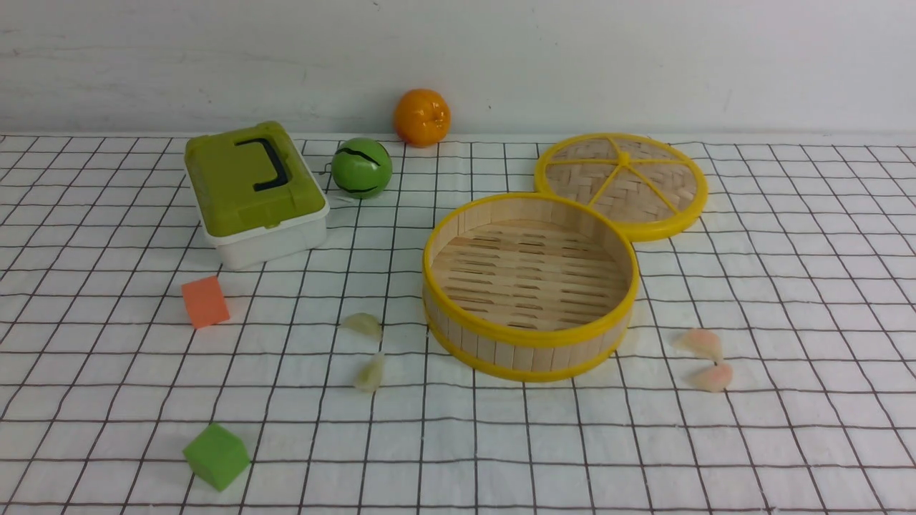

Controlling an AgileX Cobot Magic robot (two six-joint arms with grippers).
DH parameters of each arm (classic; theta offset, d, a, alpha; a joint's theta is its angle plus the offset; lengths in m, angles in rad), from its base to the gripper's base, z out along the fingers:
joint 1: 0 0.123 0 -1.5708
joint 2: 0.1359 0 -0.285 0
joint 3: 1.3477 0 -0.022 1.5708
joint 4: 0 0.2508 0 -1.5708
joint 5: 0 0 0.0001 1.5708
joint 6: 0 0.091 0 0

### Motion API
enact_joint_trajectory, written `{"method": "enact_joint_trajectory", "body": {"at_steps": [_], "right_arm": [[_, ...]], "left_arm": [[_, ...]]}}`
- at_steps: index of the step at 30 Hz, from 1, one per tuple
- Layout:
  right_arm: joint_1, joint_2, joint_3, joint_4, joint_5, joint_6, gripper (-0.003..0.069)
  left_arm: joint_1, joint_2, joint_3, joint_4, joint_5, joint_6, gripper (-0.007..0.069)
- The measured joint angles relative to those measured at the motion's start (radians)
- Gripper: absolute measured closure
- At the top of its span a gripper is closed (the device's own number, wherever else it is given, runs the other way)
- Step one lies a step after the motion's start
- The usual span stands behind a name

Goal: Put the dumplings into the steamer on the table with the white tablecloth.
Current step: 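Reach for and grasp a dumpling on the table with the left gripper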

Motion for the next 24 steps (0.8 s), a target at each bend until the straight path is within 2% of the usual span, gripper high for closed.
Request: {"method": "enact_joint_trajectory", "body": {"at_steps": [3, 8, 11, 12, 13, 14, 15, 16, 22, 24], "right_arm": [[0.0, 0.0, 0.0, -0.005, -0.012, 0.0, 0.0533], [0.0, 0.0, 0.008, -0.007, -0.104, 0.0, 0.0528], [0.0, 0.0, 0.008, -0.007, -0.279, 0.0, 0.0524], [0.0, 0.0, 0.008, -0.007, -0.393, 0.0, 0.0523], [0.0, 0.0, 0.008, -0.007, -0.407, 0.0, 0.0523], [0.0, 0.0, 0.008, -0.007, -0.52, 0.0, 0.0522], [0.0, 0.0, 0.008, -0.007, -0.533, 0.0, 0.0522], [0.0, 0.0, 0.008, -0.008, -0.647, 0.0, 0.0521], [0.0, 0.0, 0.008, -0.008, -0.879, 0.028, 0.0513], [0.0, 0.0, 0.008, -0.008, -0.947, 0.123, 0.0513]], "left_arm": [[0.0, 0.0, 0.0, 0.009, -0.04, 0.0, 0.0636], [0.0, 0.0, 0.0, 0.008, -0.205, -0.001, 0.0636], [0.0, 0.0, 0.0, 0.007, -0.36, -0.005, 0.0633], [0.0, 0.0, 0.0, 0.007, -0.435, -0.005, 0.0631], [0.0, 0.0, 0.0, 0.007, -0.445, -0.005, 0.0631], [0.0, 0.0, 0.0, 0.007, -0.539, -0.005, 0.0629], [0.0, 0.0, 0.0, 0.007, -0.548, -0.005, 0.0629], [0.0, 0.0, 0.0, 0.007, -0.621, -0.005, 0.0629], [0.0, 0.0, 0.0, 0.007, -0.753, -0.03, 0.0627], [0.0, 0.0, 0.0, -0.002, -0.782, -0.127, 0.0624]]}}
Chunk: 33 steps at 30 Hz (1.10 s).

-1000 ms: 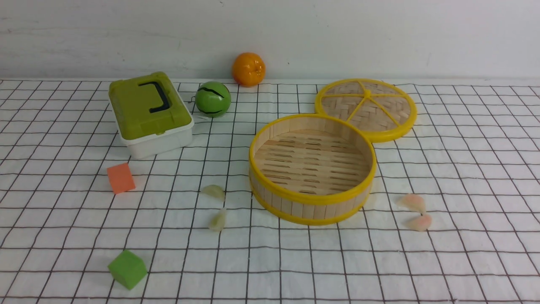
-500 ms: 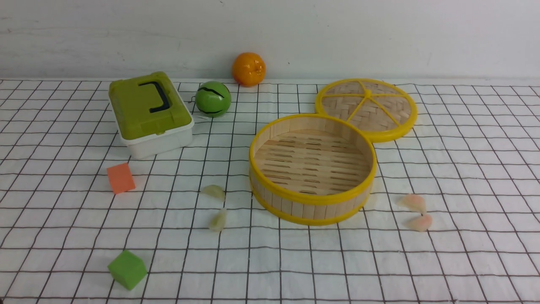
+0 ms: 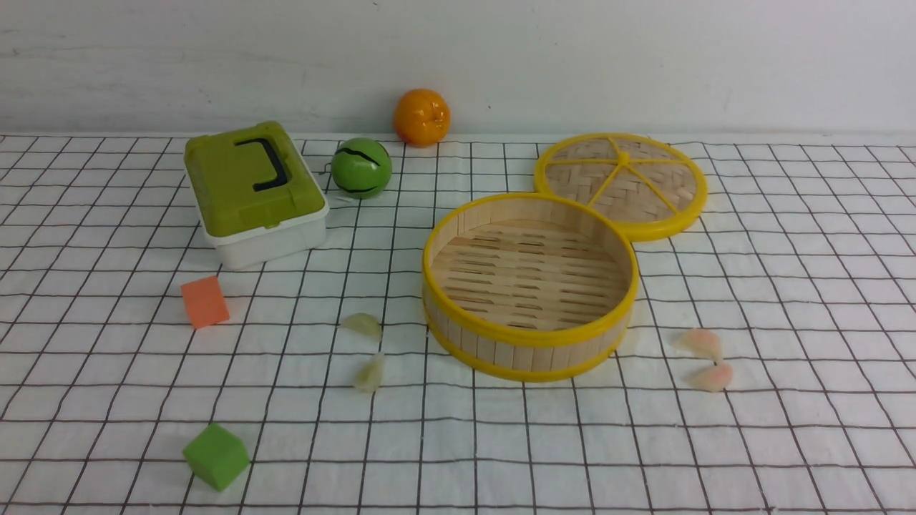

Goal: Put the dumplings into the steamer on the table with the white tablecloth.
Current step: 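Reach for and grasp a dumpling on the table with the left gripper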

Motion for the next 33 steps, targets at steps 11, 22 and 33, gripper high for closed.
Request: {"method": "enact_joint_trajectory", "body": {"at_steps": [11, 22, 33], "right_arm": [[0.0, 0.0, -0.059, -0.087, 0.079, 0.4, 0.0543], [0.0, 0.305, -0.41, -0.319, 0.817, 0.309, 0.067], [0.06, 0.713, -0.541, -0.104, 1.232, 0.068, 0.0666]], "left_arm": [[0.0, 0.005, -0.187, 0.144, 0.109, -0.548, 0.0627], [0.0, 0.571, -0.714, 0.287, 0.779, -0.522, 0.0636], [-0.154, 1.145, -1.018, -0.325, 1.139, 0.002, 0.0636]]}}
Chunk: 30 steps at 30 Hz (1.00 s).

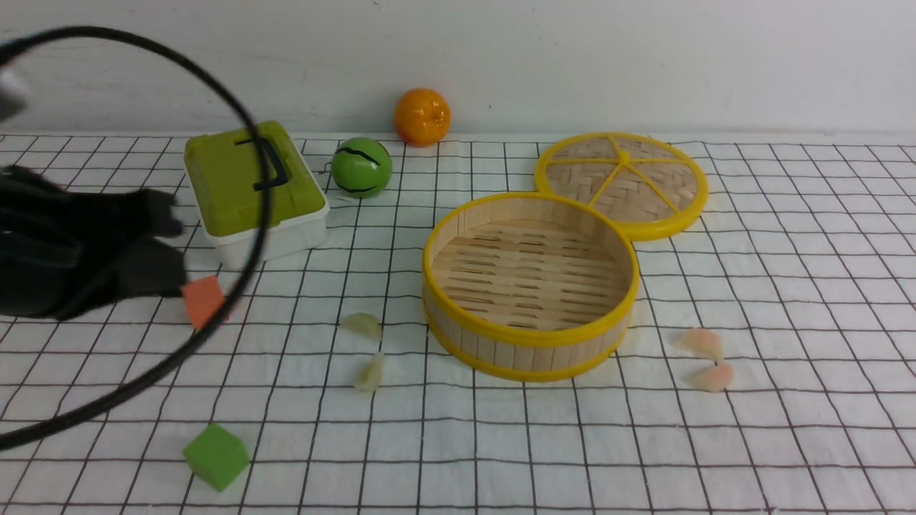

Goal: Put the dumplings into the steamer on the table with the white tablecloth.
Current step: 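Reach for and grasp a dumpling on the table with the left gripper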

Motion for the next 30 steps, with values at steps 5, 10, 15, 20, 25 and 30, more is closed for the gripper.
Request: {"method": "enact_joint_trajectory", "body": {"at_steps": [5, 10, 15, 20, 25, 30], "right_arm": [[0.101, 0.09, -0.003, 0.183, 0.016, -0.263, 0.0662], [0.128, 0.134, 0.003, 0.203, -0.05, -0.313, 0.0659], [0.128, 0.137, 0.024, 0.218, -0.083, -0.313, 0.0658], [0.128, 0.137, 0.029, 0.266, -0.088, -0.313, 0.0653], [0.128, 0.137, 0.032, 0.285, -0.127, -0.313, 0.065], [0.128, 0.137, 0.032, 0.285, -0.14, -0.313, 0.0647]], "left_arm": [[-0.114, 0.287, -0.11, -0.05, 0.051, 0.086, 0.0636], [-0.193, 0.527, -0.265, 0.066, 0.08, 0.069, 0.0617], [-0.23, 0.688, -0.403, 0.195, 0.098, 0.061, 0.0498], [-0.236, 0.856, -0.531, 0.309, 0.1, -0.028, 0.0319], [-0.236, 0.938, -0.564, 0.34, 0.106, -0.08, 0.0299], [-0.236, 0.954, -0.566, 0.354, 0.129, -0.081, 0.0404]]}}
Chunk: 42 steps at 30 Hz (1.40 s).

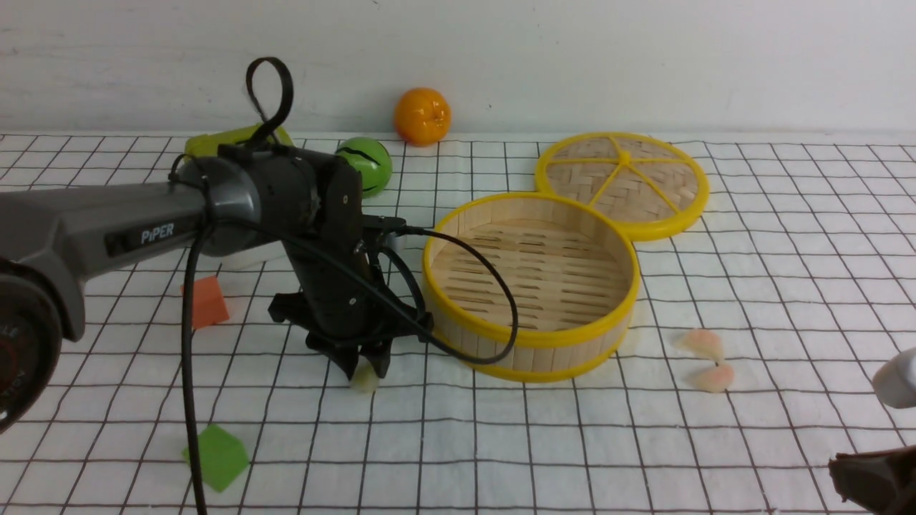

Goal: Put the dumplings into the steamer on the table with the white tablecloth.
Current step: 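Reach for and grasp a dumpling on the table with the left gripper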

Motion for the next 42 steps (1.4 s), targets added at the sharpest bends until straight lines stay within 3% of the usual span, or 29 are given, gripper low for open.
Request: {"method": "enact_joint_trajectory", "body": {"at_steps": [2, 9, 10, 12, 14, 17, 19, 23, 28, 33, 37, 40, 41, 42], "right_arm": [[0.0, 0.0, 0.0, 0.0, -0.004, 0.0, 0.0645], [0.0, 0.0, 0.0, 0.0, -0.019, 0.0, 0.0638], [0.0, 0.0, 0.0, 0.0, -0.019, 0.0, 0.0636], [0.0, 0.0, 0.0, 0.0, -0.022, 0.0, 0.0632], [0.0, 0.0, 0.0, 0.0, -0.027, -0.001, 0.063], [0.0, 0.0, 0.0, 0.0, -0.039, -0.002, 0.0627], [0.0, 0.0, 0.0, 0.0, -0.043, -0.002, 0.0622], [0.0, 0.0, 0.001, 0.0, -0.039, -0.002, 0.0618], [0.0, 0.0, 0.001, 0.0, -0.015, -0.002, 0.0615], [0.0, 0.0, 0.001, 0.0, -0.019, -0.003, 0.0609], [0.0, 0.0, 0.001, 0.005, -0.03, -0.003, 0.0608], [0.0, 0.0, 0.001, 0.012, -0.036, -0.003, 0.0606], [0.0, 0.0, 0.001, 0.022, -0.038, -0.003, 0.0603], [0.0, 0.0, 0.001, 0.024, -0.038, -0.003, 0.0603]], "left_arm": [[0.0, 0.0, -0.001, 0.003, 0.005, 0.0, 0.0453], [0.0, -0.037, -0.026, 0.015, 0.104, 0.003, 0.0455], [0.0, -0.051, -0.045, 0.018, 0.129, 0.005, 0.0472], [0.0, -0.095, -0.096, 0.022, 0.163, 0.008, 0.0589], [-0.001, -0.135, -0.15, -0.004, 0.159, -0.001, 0.0636], [-0.009, -0.168, -0.202, -0.075, 0.107, -0.005, 0.0637], [-0.037, -0.17, -0.239, -0.144, -0.008, -0.005, 0.0637], [-0.09, -0.111, -0.258, -0.163, -0.146, 0.001, 0.0637], [-0.082, -0.092, -0.258, -0.063, -0.028, -0.036, 0.0637], [-0.001, -0.094, -0.253, 0.056, 0.165, -0.124, 0.0637], [0.071, -0.088, -0.228, 0.046, 0.155, -0.202, 0.0629], [0.093, -0.07, -0.218, 0.032, 0.125, -0.273, 0.0583], [0.096, -0.046, -0.215, 0.02, 0.105, -0.323, 0.0514], [0.096, -0.046, -0.215, 0.02, 0.105, -0.323, 0.0514]]}}
